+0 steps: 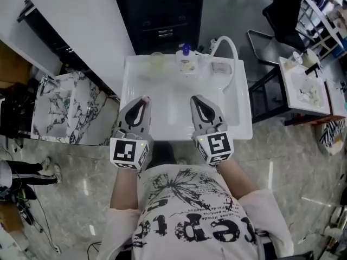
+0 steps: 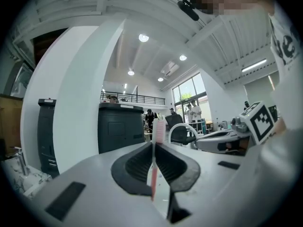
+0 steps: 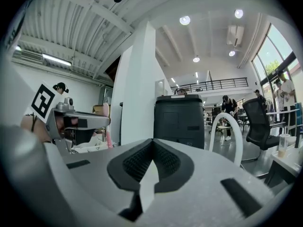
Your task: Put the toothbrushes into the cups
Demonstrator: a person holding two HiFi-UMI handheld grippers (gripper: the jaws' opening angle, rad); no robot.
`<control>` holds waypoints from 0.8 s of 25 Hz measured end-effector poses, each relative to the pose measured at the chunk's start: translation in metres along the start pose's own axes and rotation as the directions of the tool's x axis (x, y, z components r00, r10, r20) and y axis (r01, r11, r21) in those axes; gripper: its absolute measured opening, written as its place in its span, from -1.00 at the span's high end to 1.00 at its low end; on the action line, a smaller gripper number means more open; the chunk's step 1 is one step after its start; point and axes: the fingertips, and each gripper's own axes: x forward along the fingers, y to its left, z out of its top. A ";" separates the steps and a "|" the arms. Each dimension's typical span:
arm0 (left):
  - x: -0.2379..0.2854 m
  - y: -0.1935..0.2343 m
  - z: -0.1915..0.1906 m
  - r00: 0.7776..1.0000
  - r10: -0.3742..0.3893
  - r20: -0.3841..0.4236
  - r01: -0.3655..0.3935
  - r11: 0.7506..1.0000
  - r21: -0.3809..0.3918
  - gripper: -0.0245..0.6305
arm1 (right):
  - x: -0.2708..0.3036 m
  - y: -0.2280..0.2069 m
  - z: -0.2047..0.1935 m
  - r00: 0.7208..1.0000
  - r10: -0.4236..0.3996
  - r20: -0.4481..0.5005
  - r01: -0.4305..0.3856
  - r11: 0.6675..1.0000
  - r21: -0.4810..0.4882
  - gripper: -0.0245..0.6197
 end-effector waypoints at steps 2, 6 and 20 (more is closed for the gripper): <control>0.021 0.014 -0.006 1.000 -0.014 0.002 0.014 1.000 -0.008 0.85 | 0.020 -0.007 -0.002 1.000 0.000 -0.006 0.000 1.000 0.001 0.95; 0.064 0.041 -0.012 0.999 -0.043 0.003 0.043 0.999 -0.028 0.85 | 0.062 -0.017 -0.005 1.000 0.010 -0.016 -0.010 1.000 0.008 0.95; 0.186 0.116 -0.033 0.985 -0.159 0.064 0.163 0.985 -0.057 0.85 | 0.173 -0.044 -0.035 0.993 -0.016 -0.116 0.024 0.997 0.067 0.95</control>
